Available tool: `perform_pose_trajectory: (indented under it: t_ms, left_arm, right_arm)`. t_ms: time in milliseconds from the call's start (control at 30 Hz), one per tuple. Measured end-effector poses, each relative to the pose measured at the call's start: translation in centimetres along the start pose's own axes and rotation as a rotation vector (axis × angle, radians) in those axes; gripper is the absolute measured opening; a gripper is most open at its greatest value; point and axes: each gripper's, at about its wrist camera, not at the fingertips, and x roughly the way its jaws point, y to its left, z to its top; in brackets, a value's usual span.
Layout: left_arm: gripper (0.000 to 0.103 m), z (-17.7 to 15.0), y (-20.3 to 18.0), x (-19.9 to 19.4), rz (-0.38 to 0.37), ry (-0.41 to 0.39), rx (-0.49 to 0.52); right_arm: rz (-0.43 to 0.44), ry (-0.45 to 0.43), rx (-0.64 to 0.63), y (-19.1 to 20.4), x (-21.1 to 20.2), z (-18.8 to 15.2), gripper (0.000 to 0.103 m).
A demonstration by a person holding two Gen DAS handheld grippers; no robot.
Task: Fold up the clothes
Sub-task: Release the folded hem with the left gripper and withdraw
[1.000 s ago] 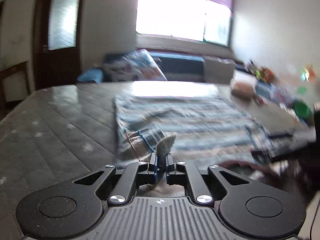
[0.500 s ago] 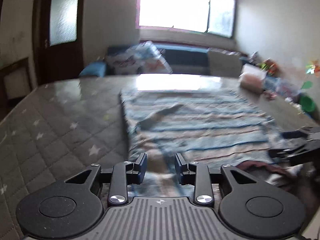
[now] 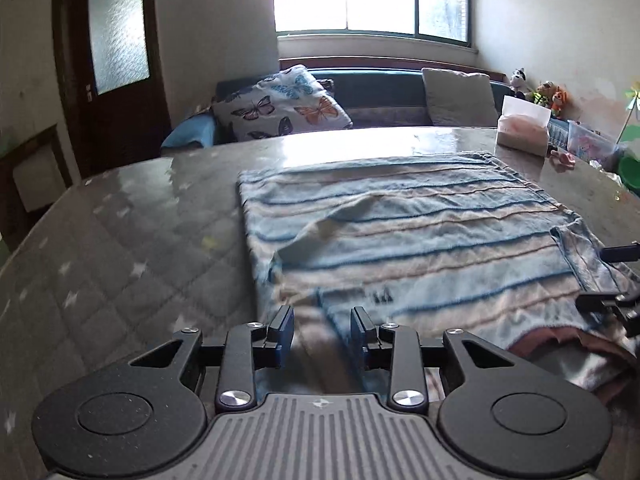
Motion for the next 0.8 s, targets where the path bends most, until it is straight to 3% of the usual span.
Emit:
perform_pose_trajectory:
  t_ms: [167, 300, 433, 500, 800]
  left_arm:
    - [0.034, 0.2, -0.3, 2.5, -0.004, 0.038, 0.006]
    - [0.038, -0.1, -0.6, 2.4, 0.008, 0.026, 0.010]
    - [0.057, -0.2, -1.3, 1.3, 0.028, 0.004, 0.032]
    - [0.058, -0.5, -1.7, 1.0, 0.029, 0.000, 0.044]
    - [0.088, -2.9, -3.6, -1.2, 0.043, -0.024, 0.135]
  right_arm:
    - [0.001, 0.000, 0.002, 0.0, 0.0, 0.0, 0.103]
    - [0.002, 0.000, 0.003, 0.0, 0.0, 0.0, 0.103]
    - [0.002, 0.000, 0.003, 0.0, 0.0, 0.0, 0.103]
    - [0.002, 0.001, 0.003, 0.0, 0.0, 0.0, 0.103]
    - [-0.001, 0.002, -0.001, 0.0, 0.0, 0.0, 0.103]
